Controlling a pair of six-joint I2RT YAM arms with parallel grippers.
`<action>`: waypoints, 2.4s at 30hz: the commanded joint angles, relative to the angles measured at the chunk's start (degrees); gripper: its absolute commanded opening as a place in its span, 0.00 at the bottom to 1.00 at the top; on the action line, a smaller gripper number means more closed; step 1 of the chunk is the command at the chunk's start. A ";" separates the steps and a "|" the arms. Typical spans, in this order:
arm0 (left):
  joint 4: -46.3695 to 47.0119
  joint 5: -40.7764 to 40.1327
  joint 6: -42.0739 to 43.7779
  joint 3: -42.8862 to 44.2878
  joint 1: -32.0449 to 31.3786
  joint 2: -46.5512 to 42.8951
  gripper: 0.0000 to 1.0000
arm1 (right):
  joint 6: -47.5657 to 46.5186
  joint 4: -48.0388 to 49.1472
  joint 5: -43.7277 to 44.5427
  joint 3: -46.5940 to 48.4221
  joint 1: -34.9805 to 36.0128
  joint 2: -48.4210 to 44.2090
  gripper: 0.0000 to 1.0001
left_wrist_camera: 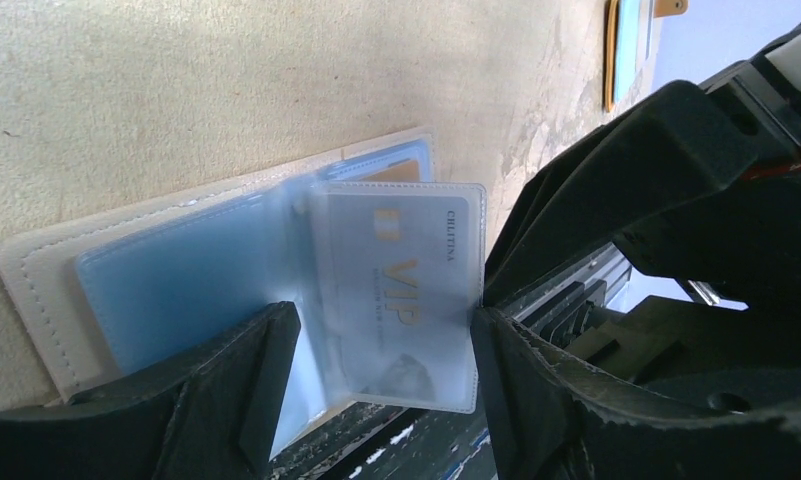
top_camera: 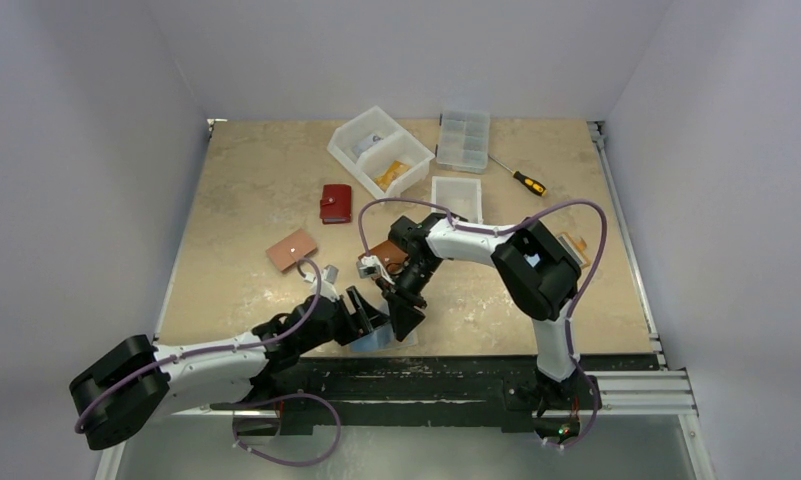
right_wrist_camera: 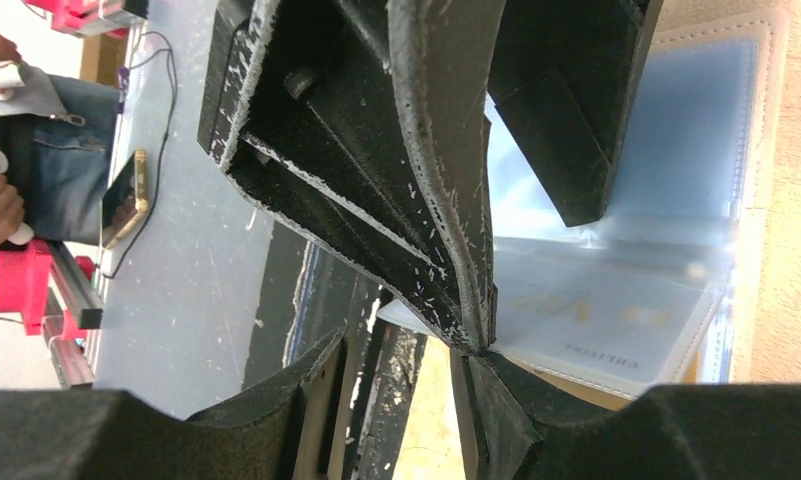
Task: Take the credit cards out of the card holder
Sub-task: Remove the credit card from the card holder.
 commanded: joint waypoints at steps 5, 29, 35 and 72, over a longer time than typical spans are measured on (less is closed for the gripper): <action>9.93 0.34 2.40 -1.88 0.11 -2.48 0.70 | -1.21 -1.22 -10.98 2.35 1.51 1.22 0.50; 11.53 1.89 4.72 -2.40 0.18 -1.62 0.48 | 7.46 4.74 -12.28 0.78 1.42 2.91 0.68; 7.56 0.61 4.75 -2.37 0.15 -4.04 0.43 | 9.91 8.11 -5.80 -0.80 0.53 0.54 0.69; 26.56 -2.50 13.70 -4.61 0.04 -8.83 0.00 | 24.61 26.30 -8.18 -16.81 -11.87 -22.39 0.58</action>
